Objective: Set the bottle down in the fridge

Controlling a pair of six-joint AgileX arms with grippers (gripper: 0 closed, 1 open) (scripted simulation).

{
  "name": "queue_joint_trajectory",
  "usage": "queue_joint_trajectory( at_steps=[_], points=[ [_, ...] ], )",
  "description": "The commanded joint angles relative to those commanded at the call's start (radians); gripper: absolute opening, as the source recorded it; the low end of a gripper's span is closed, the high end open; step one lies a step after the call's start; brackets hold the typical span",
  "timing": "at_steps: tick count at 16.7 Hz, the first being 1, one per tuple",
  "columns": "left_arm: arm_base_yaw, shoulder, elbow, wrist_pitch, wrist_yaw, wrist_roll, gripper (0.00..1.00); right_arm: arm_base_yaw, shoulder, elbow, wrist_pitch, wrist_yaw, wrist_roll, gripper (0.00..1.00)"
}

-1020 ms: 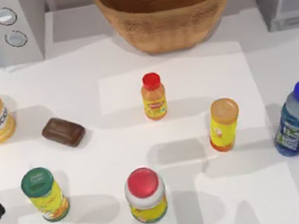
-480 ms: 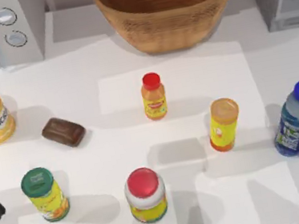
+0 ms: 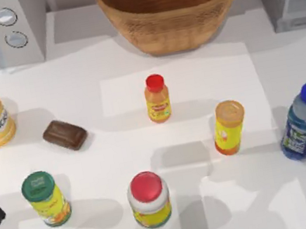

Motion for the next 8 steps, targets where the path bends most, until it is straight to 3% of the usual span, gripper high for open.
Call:
queue_joint_trajectory(
  at_steps=[8],
  points=[
    [0.000,0.000,0.000,0.000,0.000,0.000,1.00,-0.058,0.179,-0.036,-0.051,-0.102,-0.119,1.00]
  ],
)
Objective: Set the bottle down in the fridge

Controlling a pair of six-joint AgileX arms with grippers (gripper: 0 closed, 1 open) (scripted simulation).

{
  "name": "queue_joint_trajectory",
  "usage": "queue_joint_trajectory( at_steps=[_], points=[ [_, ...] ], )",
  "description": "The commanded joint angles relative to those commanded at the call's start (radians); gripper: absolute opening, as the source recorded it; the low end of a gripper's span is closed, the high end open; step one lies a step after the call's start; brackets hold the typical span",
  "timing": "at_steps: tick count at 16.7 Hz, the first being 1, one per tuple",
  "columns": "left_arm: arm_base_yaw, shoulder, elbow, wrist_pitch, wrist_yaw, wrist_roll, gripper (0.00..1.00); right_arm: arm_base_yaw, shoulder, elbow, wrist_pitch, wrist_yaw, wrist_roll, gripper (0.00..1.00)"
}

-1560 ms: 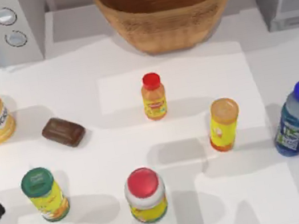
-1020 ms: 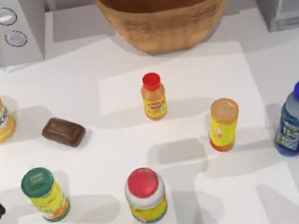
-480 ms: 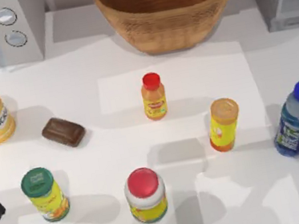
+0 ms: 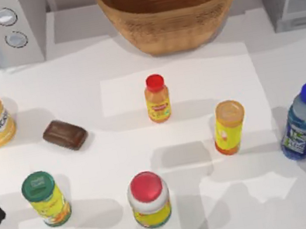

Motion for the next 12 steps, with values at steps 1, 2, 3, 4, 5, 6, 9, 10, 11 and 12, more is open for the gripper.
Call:
queue_joint_trajectory(
  at_steps=[1,2,3,4,5,6,9,10,11,12],
  points=[
    [0.000,0.000,0.000,0.000,0.000,0.000,1.00,0.000,0.000,0.000,0.000,0.000,0.000,1.00],
    [0.000,0.000,0.000,0.000,0.000,0.000,1.00,0.000,0.000,0.000,0.000,0.000,0.000,1.00],
    [0.000,0.000,0.000,0.000,0.000,0.000,1.00,0.004,-0.004,0.002,0.001,0.002,0.001,1.00],
    [0.000,0.000,0.000,0.000,0.000,0.000,1.00,0.005,-0.001,0.002,0.003,0.003,0.003,1.00],
    [0.000,0.000,0.000,0.000,0.000,0.000,1.00,0.010,0.010,0.002,0.014,0.007,0.009,1.00],
    [0.000,0.000,0.000,0.000,0.000,0.000,1.00,0.018,0.028,0.003,0.035,0.013,0.017,1.00],
    [0.000,0.000,0.000,0.000,0.000,0.000,1.00,0.055,0.106,0.007,0.129,0.040,0.051,1.00],
    [0.000,0.000,0.000,0.000,0.000,0.000,1.00,0.071,0.138,0.008,0.168,0.051,0.065,1.00],
    [0.000,0.000,0.000,0.000,0.000,0.000,1.00,0.087,0.172,0.009,0.209,0.063,0.080,1.00],
    [0.000,0.000,0.000,0.000,0.000,0.000,1.00,0.104,0.205,0.009,0.251,0.076,0.095,1.00]
  ],
)
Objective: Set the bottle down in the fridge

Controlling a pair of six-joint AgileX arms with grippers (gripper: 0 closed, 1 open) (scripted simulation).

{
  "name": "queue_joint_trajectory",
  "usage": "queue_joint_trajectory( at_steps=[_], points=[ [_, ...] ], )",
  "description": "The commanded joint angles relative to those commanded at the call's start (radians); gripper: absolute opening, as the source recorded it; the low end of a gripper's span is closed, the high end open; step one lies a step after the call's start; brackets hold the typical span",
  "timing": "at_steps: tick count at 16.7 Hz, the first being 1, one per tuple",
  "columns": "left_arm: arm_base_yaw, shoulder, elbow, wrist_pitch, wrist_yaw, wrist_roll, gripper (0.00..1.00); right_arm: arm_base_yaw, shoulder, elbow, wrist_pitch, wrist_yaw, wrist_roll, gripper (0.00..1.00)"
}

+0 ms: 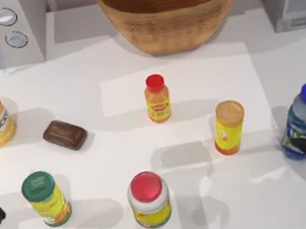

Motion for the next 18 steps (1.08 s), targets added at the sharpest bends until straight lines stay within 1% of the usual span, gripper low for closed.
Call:
queue_joint_trajectory(
  at_steps=[4,9,18],
  points=[
    [0.000,0.000,0.000,0.000,0.000,0.000,1.00,0.058,0.108,0.000,0.133,0.044,0.048,1.00],
    [0.000,0.000,0.000,0.000,0.000,0.000,1.00,0.066,0.124,0.000,0.152,0.050,0.055,1.00],
    [0.000,0.000,0.000,0.000,0.000,0.000,1.00,0.066,0.124,0.000,0.152,0.050,0.055,0.33]
  ],
)
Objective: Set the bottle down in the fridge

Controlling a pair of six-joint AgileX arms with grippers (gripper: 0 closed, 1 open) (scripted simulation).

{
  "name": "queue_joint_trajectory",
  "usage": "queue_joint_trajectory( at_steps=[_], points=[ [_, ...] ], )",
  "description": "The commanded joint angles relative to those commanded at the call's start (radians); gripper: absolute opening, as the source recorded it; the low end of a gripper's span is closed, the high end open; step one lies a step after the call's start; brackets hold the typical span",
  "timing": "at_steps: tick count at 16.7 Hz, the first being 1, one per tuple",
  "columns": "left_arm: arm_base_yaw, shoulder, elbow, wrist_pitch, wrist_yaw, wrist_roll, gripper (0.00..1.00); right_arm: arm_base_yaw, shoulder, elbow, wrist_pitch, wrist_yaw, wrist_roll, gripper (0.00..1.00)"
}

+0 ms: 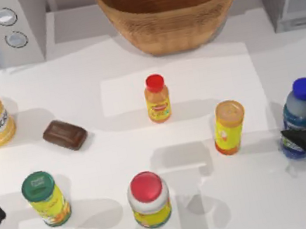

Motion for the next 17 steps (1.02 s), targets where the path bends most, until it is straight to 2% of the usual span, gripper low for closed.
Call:
queue_joint_trajectory(
  at_steps=[4,5,14,17],
  points=[
    [0.000,0.000,0.000,0.000,0.000,0.000,1.00,0.000,0.000,0.000,0.000,0.000,0.000,0.03],
    [0.000,0.000,0.000,0.000,0.000,0.000,1.00,0.000,0.000,0.000,0.000,0.000,0.000,0.01],
    [0.000,0.000,0.000,0.000,0.000,0.000,1.00,-0.003,0.000,0.002,-0.002,-0.002,-0.001,0.01],
    [0.000,0.000,0.000,0.000,0.000,0.000,1.00,-0.056,-0.002,0.037,-0.068,-0.052,-0.063,0.01]
  ],
)
